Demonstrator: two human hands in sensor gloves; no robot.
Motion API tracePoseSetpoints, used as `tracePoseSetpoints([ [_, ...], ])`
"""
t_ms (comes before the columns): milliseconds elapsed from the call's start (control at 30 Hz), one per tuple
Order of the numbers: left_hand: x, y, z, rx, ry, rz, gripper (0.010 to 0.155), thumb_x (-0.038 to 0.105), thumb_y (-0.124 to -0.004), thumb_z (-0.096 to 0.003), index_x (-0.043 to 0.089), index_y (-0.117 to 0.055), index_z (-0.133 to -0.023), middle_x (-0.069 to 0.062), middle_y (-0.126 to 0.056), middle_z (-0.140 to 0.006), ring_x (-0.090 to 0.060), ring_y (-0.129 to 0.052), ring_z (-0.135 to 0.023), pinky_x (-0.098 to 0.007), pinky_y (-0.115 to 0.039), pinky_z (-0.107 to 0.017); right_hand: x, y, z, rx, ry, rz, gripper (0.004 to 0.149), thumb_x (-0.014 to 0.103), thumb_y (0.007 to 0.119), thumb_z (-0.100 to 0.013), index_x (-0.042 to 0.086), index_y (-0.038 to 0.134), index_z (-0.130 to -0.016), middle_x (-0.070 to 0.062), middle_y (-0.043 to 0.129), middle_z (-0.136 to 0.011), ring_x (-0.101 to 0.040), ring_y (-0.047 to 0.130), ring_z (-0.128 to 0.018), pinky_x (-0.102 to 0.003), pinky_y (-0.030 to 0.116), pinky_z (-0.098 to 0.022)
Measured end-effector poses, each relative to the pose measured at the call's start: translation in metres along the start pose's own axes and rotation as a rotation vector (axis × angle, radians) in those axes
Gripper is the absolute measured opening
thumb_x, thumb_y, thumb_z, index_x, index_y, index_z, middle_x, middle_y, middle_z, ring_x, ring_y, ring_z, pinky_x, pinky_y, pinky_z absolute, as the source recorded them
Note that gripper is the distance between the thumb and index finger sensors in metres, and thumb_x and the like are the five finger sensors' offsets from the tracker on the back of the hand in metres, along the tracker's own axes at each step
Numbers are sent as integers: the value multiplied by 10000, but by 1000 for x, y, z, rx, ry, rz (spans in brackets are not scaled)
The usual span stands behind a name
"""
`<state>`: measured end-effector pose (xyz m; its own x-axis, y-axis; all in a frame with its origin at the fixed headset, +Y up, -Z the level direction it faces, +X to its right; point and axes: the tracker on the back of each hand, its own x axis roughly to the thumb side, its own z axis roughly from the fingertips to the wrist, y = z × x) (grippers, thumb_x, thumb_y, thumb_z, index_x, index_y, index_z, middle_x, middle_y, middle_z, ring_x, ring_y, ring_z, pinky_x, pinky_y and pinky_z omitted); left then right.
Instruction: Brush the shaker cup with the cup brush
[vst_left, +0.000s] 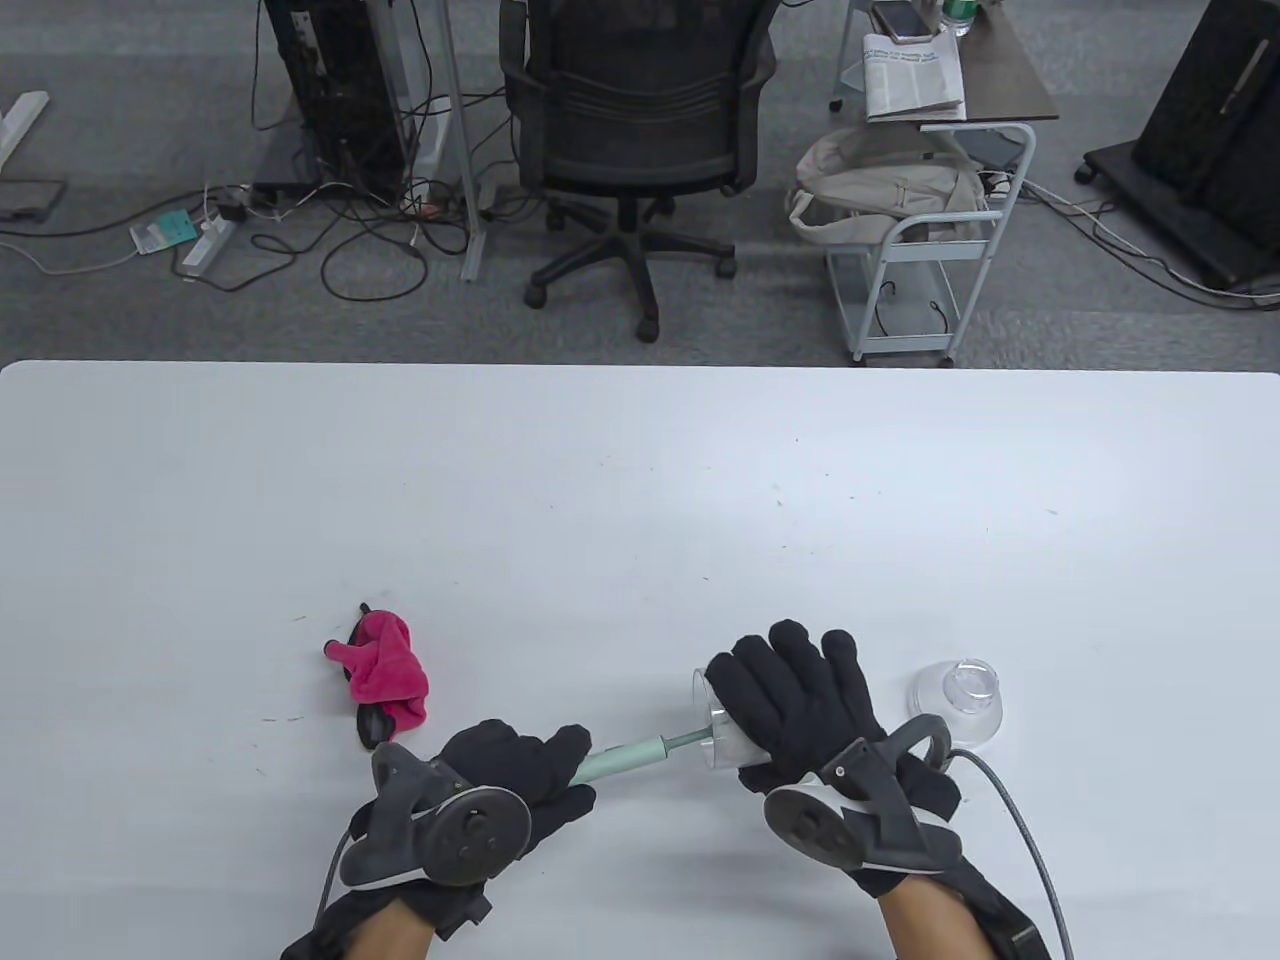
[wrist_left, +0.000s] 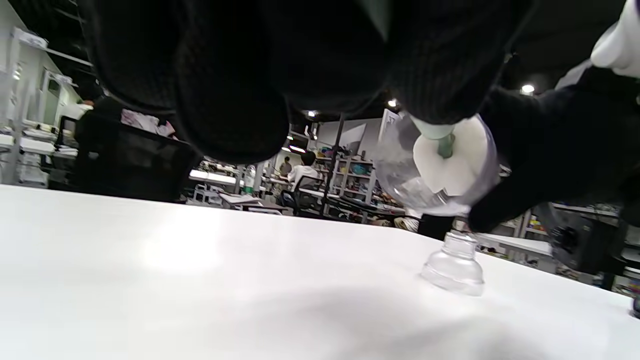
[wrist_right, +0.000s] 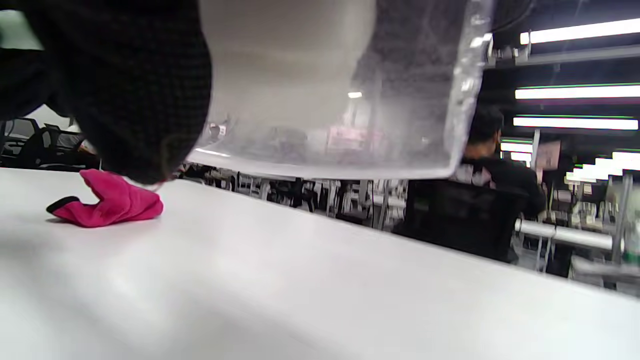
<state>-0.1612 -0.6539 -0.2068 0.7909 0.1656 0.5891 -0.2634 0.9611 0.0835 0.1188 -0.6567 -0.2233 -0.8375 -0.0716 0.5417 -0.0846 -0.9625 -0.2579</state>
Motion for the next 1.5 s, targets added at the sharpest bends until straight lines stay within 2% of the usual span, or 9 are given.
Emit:
tracePoseSetpoints([
  [100,-5,1,1,-10,19,-40,527,462,-872,-487,166,-815,-919,7,-998,-438,-235,-1050,-485,-563,-851,-517,9,0,-2,109,-35,-70,1049,481,972,-369,213,287,-1116,-101,467,-1168,-459,617,-1054,-709,525,-742],
  [267,1,-9,-3,-102,5,-39,535,473,-854,-495,198,-787,-950,11,-993,-443,-232,-1047,-486,-567,-842,-530,30,6,-3,67,-112,-76,1047,476,989,-340,214,323,-1105,-98,504,-1152,-442,666,-1029,-700,550,-740],
  [467,11,-12,-5,-87,-37,-23,538,466,-862,-490,164,-808,-932,-1,-1003,-402,-219,-1052,-448,-567,-823,-567,7,-1,0,-50,-23,6,1053,529,959,-343,230,292,-1101,-72,489,-1151,-404,659,-1039,-677,561,-743],
  [633,2,-2,1,-14,-17,-36,533,452,-877,-488,151,-815,-924,6,-1000,-417,-227,-1049,-468,-573,-817,-569,-15,2,3,53,69,-45,1055,506,964,-358,232,273,-1108,-77,468,-1165,-438,616,-1059,-694,535,-742],
  [833,6,-13,-5,-68,-30,-58,537,457,-862,-494,165,-795,-939,15,-998,-449,-232,-1051,-492,-575,-830,-547,15,12,-4,134,-59,-80,1056,498,976,-350,227,290,-1107,-84,481,-1159,-426,651,-1042,-687,554,-745],
  [1033,9,-15,-6,-122,-39,-32,539,462,-854,-498,179,-790,-952,9,-1000,-439,-229,-1050,-483,-576,-812,-575,19,6,-2,-2,-67,-7,1054,515,967,-342,238,287,-1097,-75,483,-1151,-405,655,-1041,-669,562,-751],
  [1133,13,-11,-5,-75,-38,-53,540,456,-858,-494,169,-795,-947,8,-1002,-434,-225,-1049,-484,-572,-806,-588,9,2,0,-82,-30,16,1059,535,956,-337,241,278,-1096,-63,483,-1150,-387,640,-1054,-662,564,-753],
  [1333,5,-5,0,14,-23,-57,536,446,-874,-491,161,-800,-939,12,-997,-448,-232,-1045,-498,-574,-809,-578,3,4,-3,67,0,-29,1050,508,963,-356,221,290,-1109,-82,475,-1161,-427,629,-1058,-680,554,-748],
  [1500,8,-16,-4,-43,-18,-66,538,456,-859,-493,172,-789,-944,21,-995,-464,-231,-1050,-496,-573,-825,-554,23,10,-4,135,-85,-76,1044,506,970,-355,215,310,-1110,-94,486,-1157,-430,647,-1046,-687,556,-748],
])
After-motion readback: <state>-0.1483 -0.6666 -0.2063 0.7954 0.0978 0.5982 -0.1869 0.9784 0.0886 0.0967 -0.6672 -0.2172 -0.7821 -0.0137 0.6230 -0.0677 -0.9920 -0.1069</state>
